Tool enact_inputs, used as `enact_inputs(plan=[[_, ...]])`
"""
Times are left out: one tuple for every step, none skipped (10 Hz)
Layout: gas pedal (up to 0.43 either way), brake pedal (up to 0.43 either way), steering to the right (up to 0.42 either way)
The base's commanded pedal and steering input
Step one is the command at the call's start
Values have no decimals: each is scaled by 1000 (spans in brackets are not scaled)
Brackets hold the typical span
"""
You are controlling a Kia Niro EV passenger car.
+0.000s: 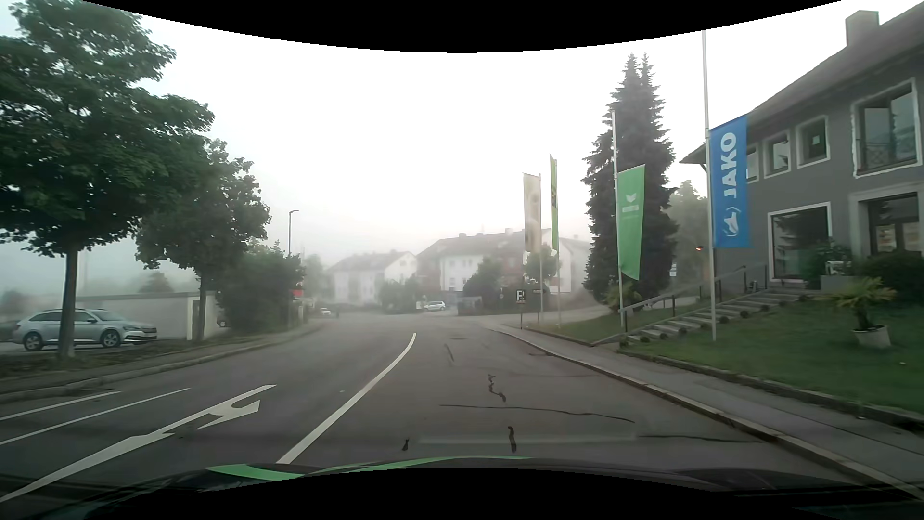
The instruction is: Follow the waypoints while adhering to traffic rules and regulations
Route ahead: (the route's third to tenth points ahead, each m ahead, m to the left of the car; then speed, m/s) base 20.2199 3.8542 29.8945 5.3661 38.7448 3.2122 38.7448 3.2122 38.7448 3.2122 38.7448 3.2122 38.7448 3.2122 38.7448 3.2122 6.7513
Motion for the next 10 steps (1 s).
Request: enact_inputs(plan=[[47, 0, -81], [0, 0, -76], [0, 0, -64], [0, 0, -53], [0, 0, -41], [0, 0, -34], [0, 24, -29], [0, 116, -28], [0, 140, -26], [0, 152, -24]])
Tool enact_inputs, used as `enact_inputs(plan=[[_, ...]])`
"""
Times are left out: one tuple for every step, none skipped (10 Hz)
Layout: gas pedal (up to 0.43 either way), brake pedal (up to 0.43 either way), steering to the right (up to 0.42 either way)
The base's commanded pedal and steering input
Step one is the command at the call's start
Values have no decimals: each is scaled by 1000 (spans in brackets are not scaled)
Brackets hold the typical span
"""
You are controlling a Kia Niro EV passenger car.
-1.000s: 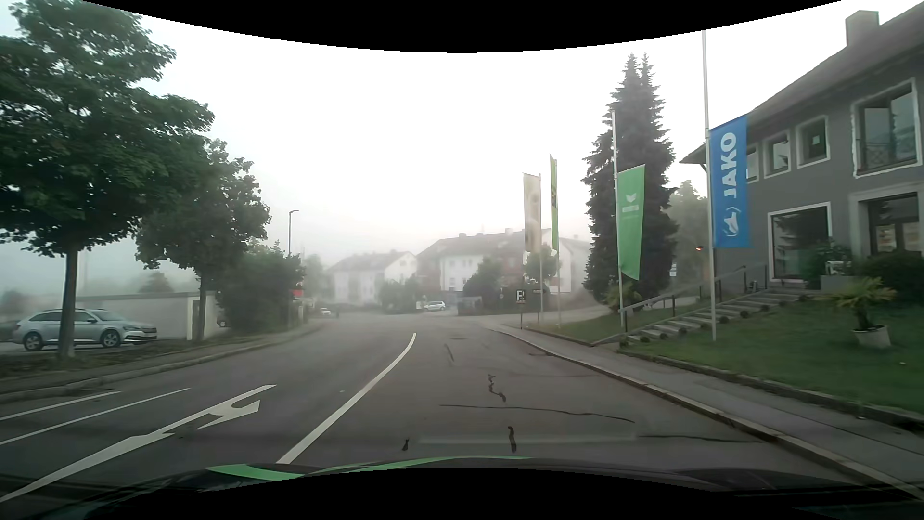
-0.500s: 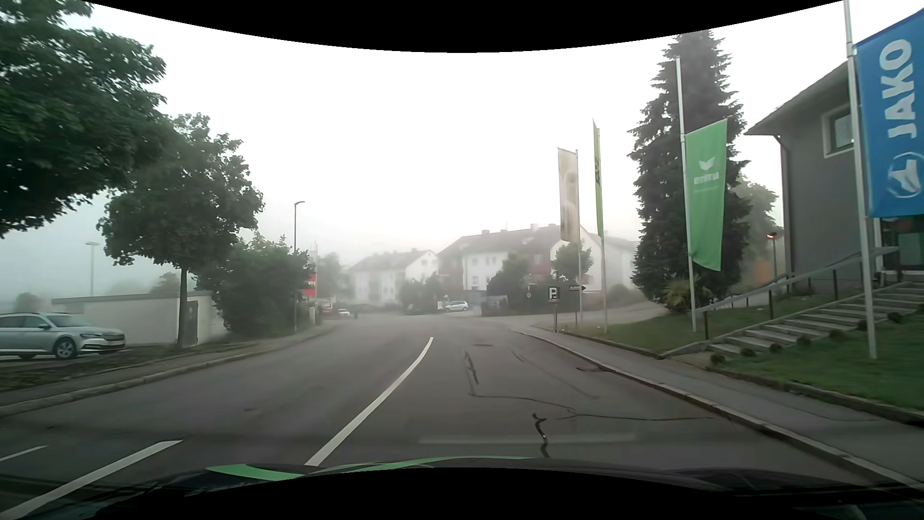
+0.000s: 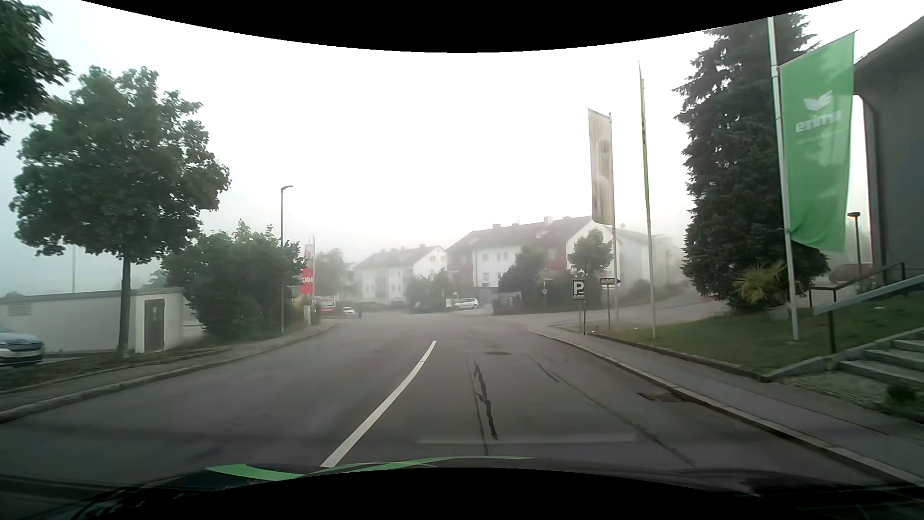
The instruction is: Follow the waypoints while adhering to traffic rules and regulations
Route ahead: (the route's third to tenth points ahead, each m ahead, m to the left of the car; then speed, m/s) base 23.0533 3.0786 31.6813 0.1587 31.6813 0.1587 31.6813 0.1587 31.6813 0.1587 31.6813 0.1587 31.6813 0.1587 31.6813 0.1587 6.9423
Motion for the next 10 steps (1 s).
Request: enact_inputs(plan=[[0, 159, -22], [0, 159, -19], [0, 165, -14], [0, 177, -11], [0, 183, -11], [0, 189, -11], [0, 195, -12], [0, 201, -11], [0, 213, -12], [0, 213, -11]])
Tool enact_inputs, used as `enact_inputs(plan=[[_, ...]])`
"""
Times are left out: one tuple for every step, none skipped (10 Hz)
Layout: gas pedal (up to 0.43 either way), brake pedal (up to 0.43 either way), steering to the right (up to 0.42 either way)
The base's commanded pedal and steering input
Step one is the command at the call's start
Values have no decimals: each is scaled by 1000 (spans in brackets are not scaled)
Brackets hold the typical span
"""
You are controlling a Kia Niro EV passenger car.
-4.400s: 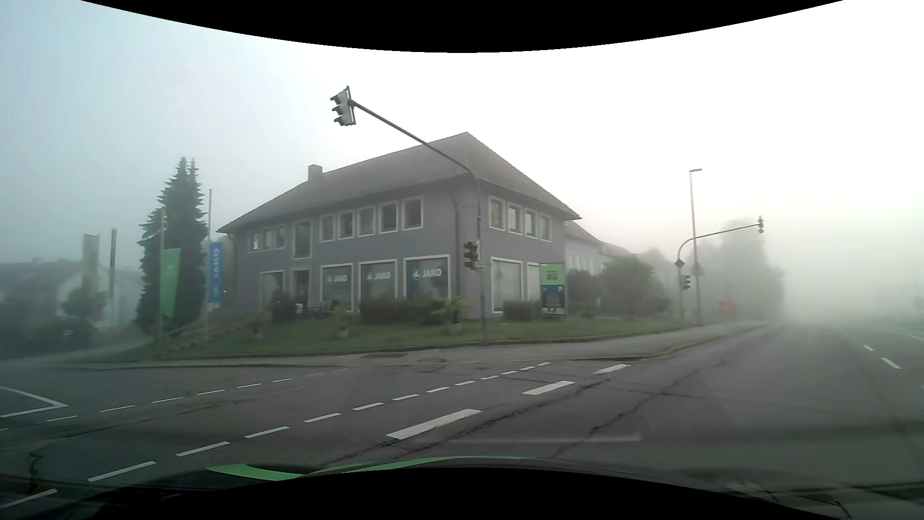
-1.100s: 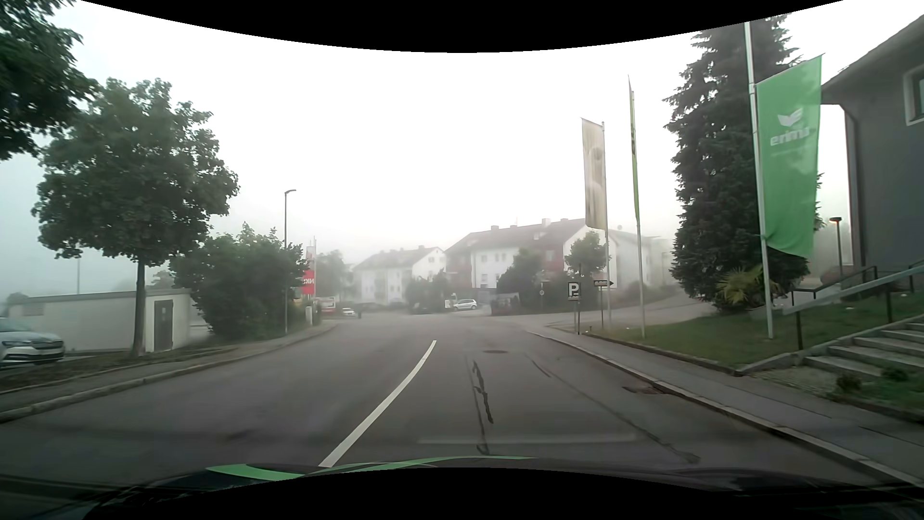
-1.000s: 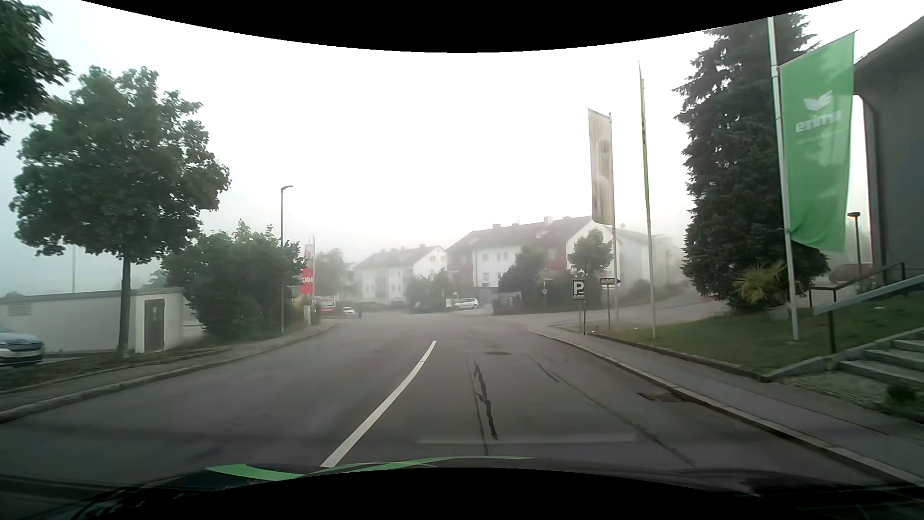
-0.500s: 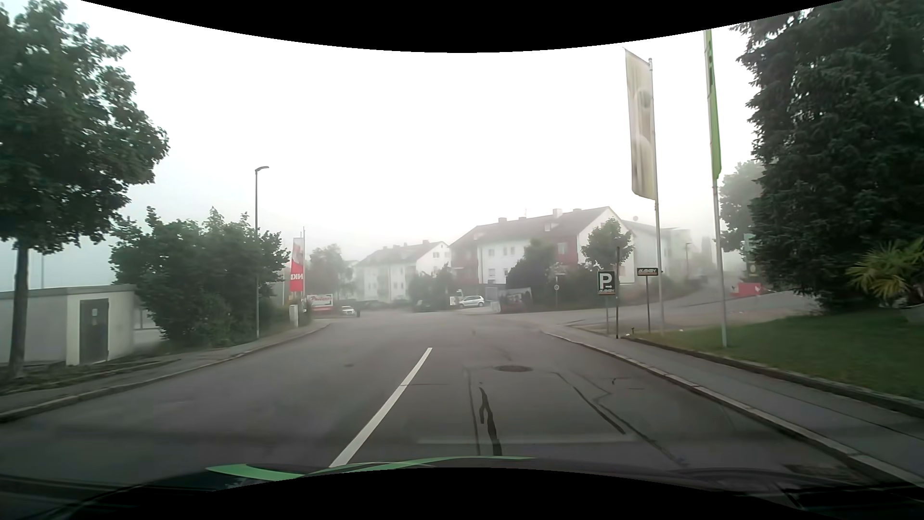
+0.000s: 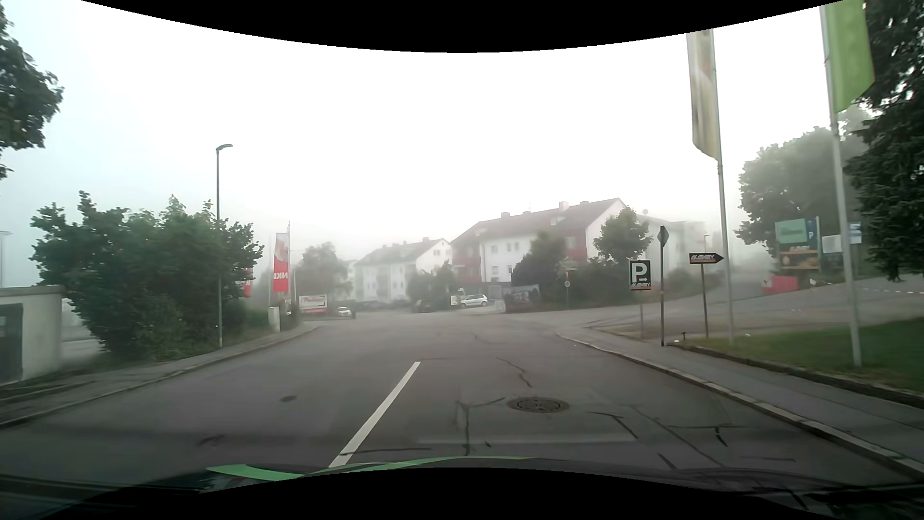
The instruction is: Follow the waypoints while adhering to traffic rules and regulations
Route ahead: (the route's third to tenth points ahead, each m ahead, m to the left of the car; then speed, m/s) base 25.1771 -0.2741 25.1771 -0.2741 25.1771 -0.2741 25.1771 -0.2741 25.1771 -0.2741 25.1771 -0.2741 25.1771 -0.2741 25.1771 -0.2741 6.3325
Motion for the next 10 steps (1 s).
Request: enact_inputs(plan=[[0, 220, -11], [0, 220, -11], [0, 226, -11], [0, 232, -11], [0, 232, -11], [0, 232, -11], [0, 232, -11], [0, 232, -11], [0, 232, -12], [0, 232, -12]])
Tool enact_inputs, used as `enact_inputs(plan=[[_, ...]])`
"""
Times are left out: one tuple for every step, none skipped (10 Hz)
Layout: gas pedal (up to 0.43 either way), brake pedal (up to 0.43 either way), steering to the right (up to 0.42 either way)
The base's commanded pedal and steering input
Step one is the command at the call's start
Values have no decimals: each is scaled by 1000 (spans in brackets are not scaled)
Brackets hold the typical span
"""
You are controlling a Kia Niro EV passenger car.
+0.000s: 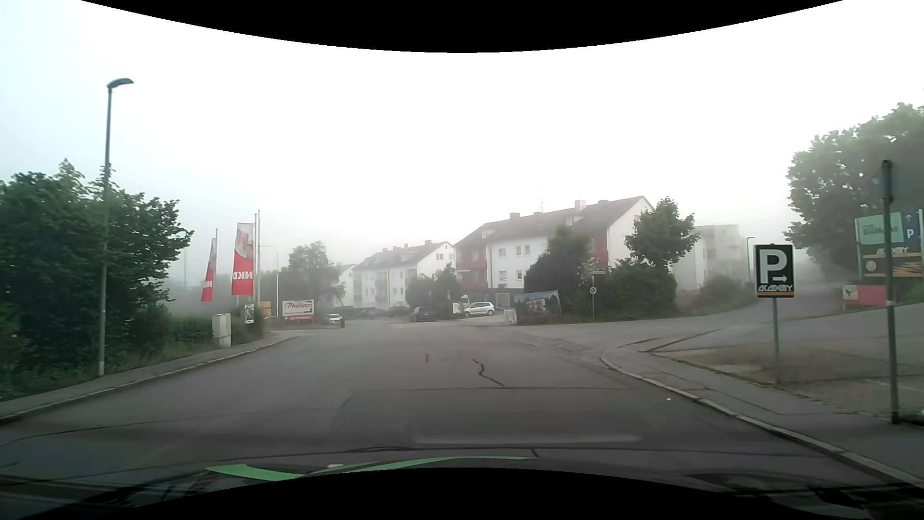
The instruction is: Follow the waypoints while adhering to traffic rules and regulations
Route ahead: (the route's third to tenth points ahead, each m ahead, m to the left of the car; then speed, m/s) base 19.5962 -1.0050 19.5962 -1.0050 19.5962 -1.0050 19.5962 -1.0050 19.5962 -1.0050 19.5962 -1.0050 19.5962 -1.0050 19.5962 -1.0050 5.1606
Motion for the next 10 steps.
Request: enact_inputs(plan=[[0, 232, -14], [0, 232, -14], [0, 232, -14], [0, 232, -14], [0, 232, -14], [0, 238, -14], [0, 232, -14], [0, 232, -15], [0, 220, -15], [0, 207, -15]])
